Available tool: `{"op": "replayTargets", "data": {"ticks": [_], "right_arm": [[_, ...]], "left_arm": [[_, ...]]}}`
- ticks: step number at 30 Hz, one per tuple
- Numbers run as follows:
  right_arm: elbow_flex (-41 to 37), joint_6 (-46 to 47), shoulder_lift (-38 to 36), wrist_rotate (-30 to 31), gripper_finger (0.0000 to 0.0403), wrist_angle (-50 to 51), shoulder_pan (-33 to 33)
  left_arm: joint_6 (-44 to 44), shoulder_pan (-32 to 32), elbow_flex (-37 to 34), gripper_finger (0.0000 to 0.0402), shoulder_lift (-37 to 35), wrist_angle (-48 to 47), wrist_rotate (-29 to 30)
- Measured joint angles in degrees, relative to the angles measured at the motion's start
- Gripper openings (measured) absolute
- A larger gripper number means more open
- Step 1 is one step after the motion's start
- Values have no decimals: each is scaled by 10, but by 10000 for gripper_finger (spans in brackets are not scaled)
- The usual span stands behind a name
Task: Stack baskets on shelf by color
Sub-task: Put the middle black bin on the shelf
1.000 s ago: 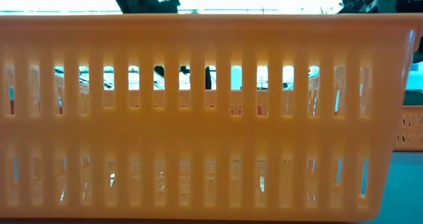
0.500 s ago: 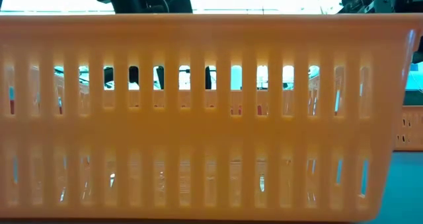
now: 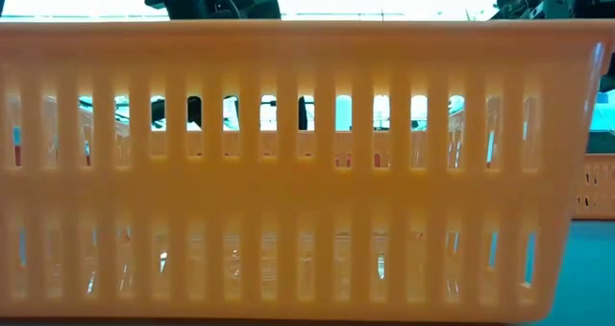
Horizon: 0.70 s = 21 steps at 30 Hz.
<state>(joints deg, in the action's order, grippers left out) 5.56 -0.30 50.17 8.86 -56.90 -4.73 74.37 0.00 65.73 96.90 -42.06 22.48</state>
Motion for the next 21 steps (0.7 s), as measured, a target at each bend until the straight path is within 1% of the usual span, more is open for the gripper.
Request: {"op": "replayTargets", "data": {"ticks": [4, 8, 10, 16, 21], "right_arm": [[0, 0, 0, 0, 45, -6, 0], [0, 5, 0, -1, 45, -6, 0], [0, 11, 0, -1, 45, -7, 0], [0, 11, 0, -1, 45, -7, 0], [0, 10, 0, -1, 45, 0, 0]], "left_arm": [[24, -1, 0, 182, 0, 4, -6], [45, 1, 0, 184, 0, 4, -37], [56, 1, 1, 177, 12, 10, -45], [70, 1, 0, 140, 59, 28, -43], [73, 1, 0, 103, 70, 32, -5]]}}
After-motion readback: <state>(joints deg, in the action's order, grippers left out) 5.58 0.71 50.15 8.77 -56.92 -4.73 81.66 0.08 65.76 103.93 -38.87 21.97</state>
